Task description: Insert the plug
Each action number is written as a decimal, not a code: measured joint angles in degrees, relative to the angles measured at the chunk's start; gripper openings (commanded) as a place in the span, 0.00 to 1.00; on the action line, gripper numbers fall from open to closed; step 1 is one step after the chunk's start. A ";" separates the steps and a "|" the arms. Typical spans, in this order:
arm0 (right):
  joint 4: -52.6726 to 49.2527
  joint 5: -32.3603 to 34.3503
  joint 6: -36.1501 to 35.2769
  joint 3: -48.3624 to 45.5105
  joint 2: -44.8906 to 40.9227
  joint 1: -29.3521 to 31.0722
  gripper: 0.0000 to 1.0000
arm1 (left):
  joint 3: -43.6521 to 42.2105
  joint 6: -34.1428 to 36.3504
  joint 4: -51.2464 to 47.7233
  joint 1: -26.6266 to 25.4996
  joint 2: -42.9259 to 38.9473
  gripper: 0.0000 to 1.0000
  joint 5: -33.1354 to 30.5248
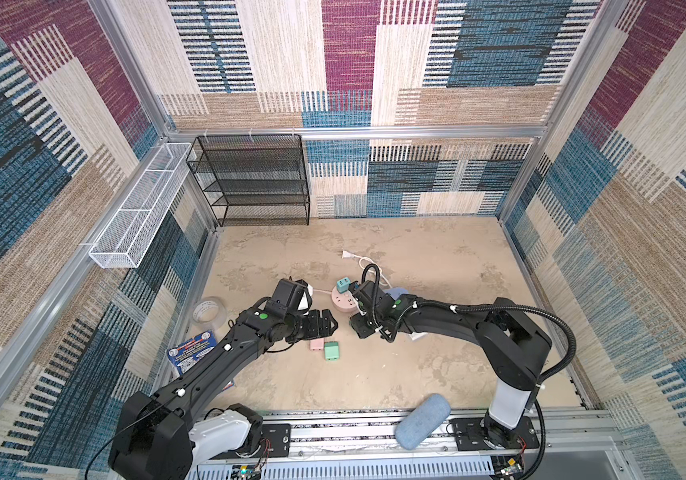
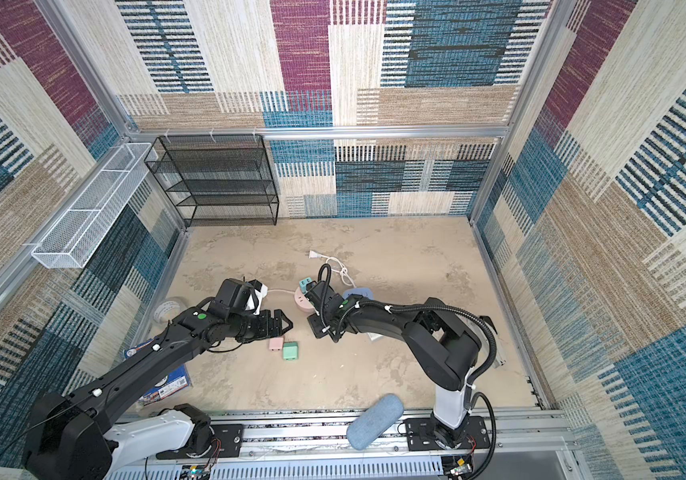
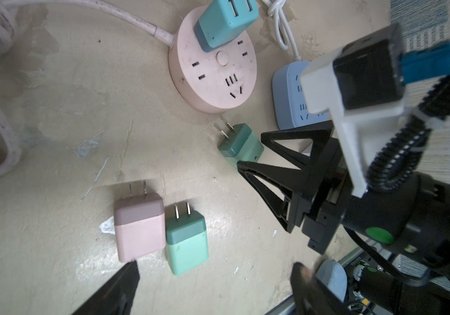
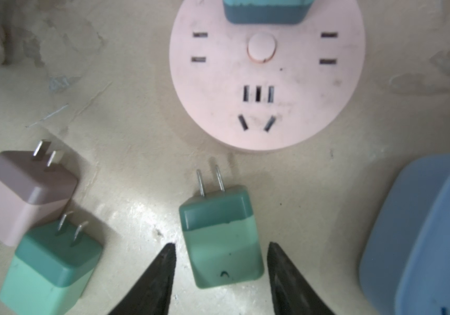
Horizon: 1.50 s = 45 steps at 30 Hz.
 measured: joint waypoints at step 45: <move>5.77 -16.33 -11.80 -9.44 -15.67 6.62 0.17 | -9.22 -3.61 14.08 6.05 0.07 0.80 22.73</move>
